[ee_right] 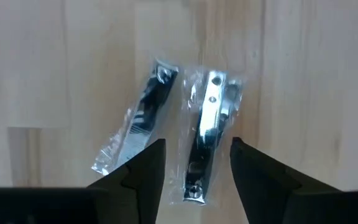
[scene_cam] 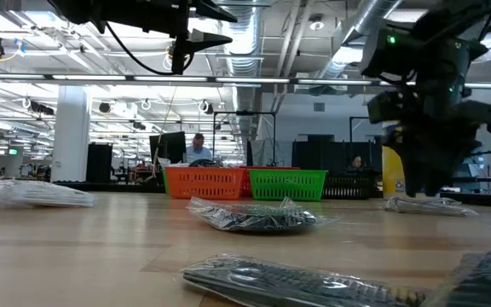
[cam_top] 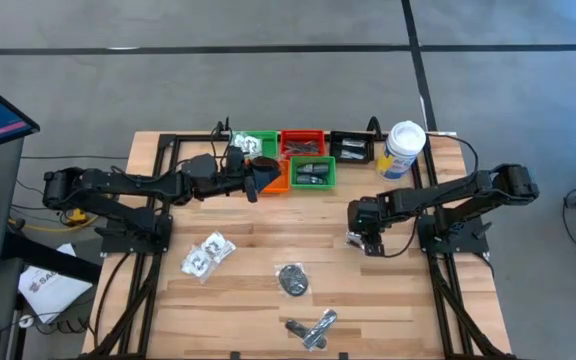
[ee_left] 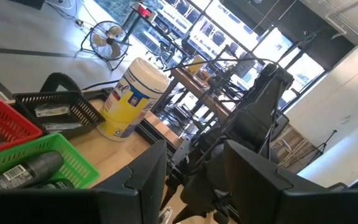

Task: Pick & Place Travel size toiletries
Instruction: Put the nail cutter into the black bin

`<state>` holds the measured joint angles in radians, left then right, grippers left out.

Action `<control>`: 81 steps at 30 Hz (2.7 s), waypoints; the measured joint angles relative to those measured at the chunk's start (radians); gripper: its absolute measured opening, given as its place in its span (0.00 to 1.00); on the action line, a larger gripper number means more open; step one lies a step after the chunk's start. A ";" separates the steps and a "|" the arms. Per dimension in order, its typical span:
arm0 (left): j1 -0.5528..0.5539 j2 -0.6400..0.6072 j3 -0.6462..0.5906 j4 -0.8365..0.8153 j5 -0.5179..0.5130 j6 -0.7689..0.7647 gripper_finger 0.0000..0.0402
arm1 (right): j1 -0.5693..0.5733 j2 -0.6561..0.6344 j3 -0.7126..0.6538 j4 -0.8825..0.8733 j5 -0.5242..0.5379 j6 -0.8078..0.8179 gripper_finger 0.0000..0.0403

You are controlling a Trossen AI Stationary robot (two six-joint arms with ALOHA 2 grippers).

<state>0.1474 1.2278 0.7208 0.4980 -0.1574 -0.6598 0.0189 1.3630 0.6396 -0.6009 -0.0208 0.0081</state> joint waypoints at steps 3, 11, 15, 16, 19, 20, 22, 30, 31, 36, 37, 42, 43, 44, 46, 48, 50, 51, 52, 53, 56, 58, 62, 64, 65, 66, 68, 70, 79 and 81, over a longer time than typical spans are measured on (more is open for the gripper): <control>0.000 0.000 0.000 0.000 0.000 0.000 0.38 | 0.003 0.000 -0.043 0.018 -0.006 0.027 0.45; 0.012 0.000 0.000 0.000 -0.018 0.000 0.38 | 0.010 0.000 -0.057 0.036 -0.012 0.032 0.48; 0.029 0.000 0.000 0.000 -0.018 0.000 0.38 | 0.001 0.000 -0.057 0.053 -0.008 0.013 0.47; 0.033 0.000 0.000 0.000 -0.017 0.000 0.38 | -0.002 0.000 -0.057 0.060 -0.008 0.009 0.46; 0.040 0.000 0.000 0.000 -0.016 0.000 0.38 | -0.013 0.000 -0.057 0.067 -0.008 -0.002 0.44; 0.040 0.000 0.000 0.000 -0.016 0.000 0.38 | -0.017 0.000 -0.057 0.068 -0.007 -0.007 0.43; 0.040 0.000 0.000 0.000 -0.015 0.000 0.38 | -0.024 0.000 -0.061 0.082 -0.007 -0.014 0.41; 0.039 0.000 0.000 0.000 -0.011 -0.002 0.38 | -0.048 -0.001 -0.097 0.135 -0.041 0.026 0.38; 0.039 0.000 0.000 0.000 -0.012 -0.002 0.38 | -0.050 -0.001 -0.097 0.135 -0.043 0.026 0.38; 0.039 0.000 0.000 0.000 -0.012 -0.002 0.38 | -0.053 -0.001 -0.098 0.135 -0.044 0.026 0.35; 0.039 0.000 0.000 0.000 -0.012 -0.002 0.38 | -0.053 -0.001 -0.098 0.135 -0.044 0.026 0.34; 0.039 0.000 0.000 0.000 -0.012 -0.002 0.38 | -0.053 0.000 -0.098 0.134 -0.046 0.027 0.22; 0.039 0.000 0.000 0.000 -0.012 -0.002 0.38 | -0.053 0.000 -0.098 0.133 -0.046 0.027 0.19; 0.039 0.000 0.000 0.000 -0.012 -0.002 0.38 | -0.053 0.000 -0.098 0.132 -0.046 0.027 0.16; 0.039 0.000 0.000 0.000 -0.012 -0.002 0.38 | -0.053 -0.001 -0.098 0.131 -0.048 0.036 0.12; 0.039 0.000 0.000 0.000 -0.010 -0.003 0.38 | -0.053 -0.001 -0.098 0.131 -0.054 0.044 0.11; 0.039 0.000 0.000 0.000 -0.005 -0.003 0.38 | -0.053 0.000 -0.094 0.121 -0.057 0.045 0.11; 0.039 0.000 0.000 0.000 -0.003 -0.003 0.38 | -0.054 0.000 -0.089 0.109 -0.057 0.045 0.11; 0.039 0.000 0.000 0.000 -0.003 -0.003 0.38 | -0.055 0.000 -0.084 0.097 -0.057 0.045 0.11; 0.039 0.000 0.000 0.000 -0.003 -0.003 0.38 | -0.055 0.001 -0.077 0.088 -0.057 0.045 0.12; 0.039 0.000 0.000 0.000 -0.002 -0.003 0.38 | -0.055 0.001 -0.050 0.056 -0.048 0.045 0.15; 0.039 0.000 0.000 0.000 -0.002 -0.003 0.38 | -0.055 0.001 -0.033 0.029 -0.033 0.042 0.16; 0.039 0.000 0.000 0.000 -0.002 -0.003 0.38 | -0.055 0.001 0.002 -0.007 -0.031 0.019 0.12; 0.039 0.000 0.000 0.000 -0.002 -0.003 0.38 | -0.059 0.001 0.016 -0.027 -0.031 0.005 0.11; 0.039 0.000 0.000 0.000 -0.002 -0.003 0.38 | -0.064 0.001 0.023 -0.035 -0.031 -0.004 0.11; 0.039 0.000 0.000 0.000 -0.002 -0.003 0.38 | -0.069 0.001 0.029 -0.040 -0.031 -0.008 0.11; 0.039 0.000 0.000 0.000 -0.002 -0.003 0.38 | -0.086 0.001 0.040 -0.052 -0.031 -0.016 0.11; 0.039 0.000 0.000 0.000 -0.001 -0.003 0.38 | -0.107 0.001 0.052 -0.058 -0.031 -0.018 0.11; 0.036 0.000 0.000 0.000 0.008 -0.003 0.38 | -0.227 0.001 0.139 -0.105 -0.031 -0.122 0.11; 0.036 0.000 0.000 0.000 0.008 -0.003 0.38 | -0.262 0.001 0.164 -0.120 -0.031 -0.152 0.11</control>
<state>0.1837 1.2280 0.7212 0.4980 -0.1490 -0.6624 -0.2435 1.3636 0.8032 -0.7212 -0.0517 -0.1443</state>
